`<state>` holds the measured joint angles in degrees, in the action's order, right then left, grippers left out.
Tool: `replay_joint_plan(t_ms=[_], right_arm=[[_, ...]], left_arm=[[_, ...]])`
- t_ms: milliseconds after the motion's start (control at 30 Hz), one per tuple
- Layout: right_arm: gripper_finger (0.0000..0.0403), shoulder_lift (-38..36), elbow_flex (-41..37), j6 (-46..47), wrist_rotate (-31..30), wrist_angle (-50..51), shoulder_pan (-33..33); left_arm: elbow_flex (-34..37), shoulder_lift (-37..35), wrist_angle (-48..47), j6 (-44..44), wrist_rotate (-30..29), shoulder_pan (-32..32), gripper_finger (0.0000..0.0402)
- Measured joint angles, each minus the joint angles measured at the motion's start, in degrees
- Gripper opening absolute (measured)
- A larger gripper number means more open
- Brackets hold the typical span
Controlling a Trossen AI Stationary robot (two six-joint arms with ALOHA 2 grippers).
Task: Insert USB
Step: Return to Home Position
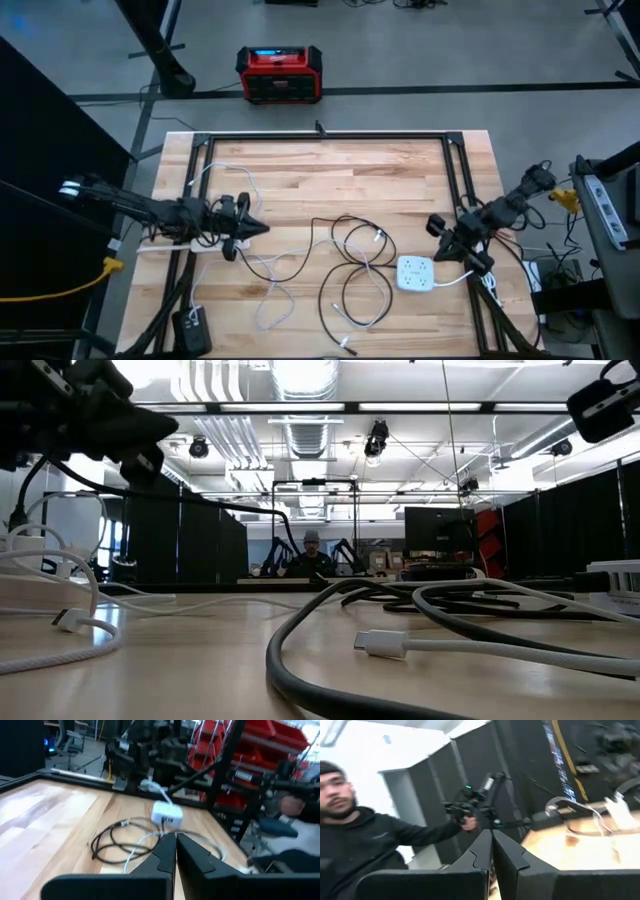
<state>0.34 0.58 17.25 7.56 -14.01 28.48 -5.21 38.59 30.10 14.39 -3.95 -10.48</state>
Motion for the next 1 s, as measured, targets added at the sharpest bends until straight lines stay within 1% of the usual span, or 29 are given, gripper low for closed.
replay_joint_plan(t_ms=[100, 167, 267, 400, 800, 867, 1000], right_arm=[[0.0, 0.13, 0.0, -0.85, 5.33, 0.02, -5.22], [0.0, 0.09, 0.0, -3.07, 5.27, 0.18, -7.95], [0.0, 0.27, 0.0, -4.98, 1.65, 0.47, -10.35], [0.0, 0.27, 0.0, -5.81, -1.69, 0.43, -10.9], [0.0, 0.27, 0.0, -5.37, -1.62, 0.47, -10.9], [0.0, 0.44, 0.0, -5.35, -1.62, 0.46, -10.9], [0.0, -0.28, 0.0, -5.35, -1.62, 1.68, -10.9]], left_arm=[[0.09, 2.03, 0.89, 0.17, 0.0, 0.0, 0.0], [0.09, 3.21, 2.51, -0.44, 0.0, 0.0, 0.0], [0.07, 3.87, 2.9, -1.5, -0.02, 0.0, 0.0], [0.04, 4.13, 2.27, -1.49, -0.02, 0.0, 0.0], [0.02, 4.11, 1.89, -1.51, -0.04, 0.0, 0.0], [0.21, 1.98, 0.69, -1.51, -0.04, 0.0, 0.0], [2.48, -7.84, -1.23, -1.53, -0.06, 0.0, 0.0]])
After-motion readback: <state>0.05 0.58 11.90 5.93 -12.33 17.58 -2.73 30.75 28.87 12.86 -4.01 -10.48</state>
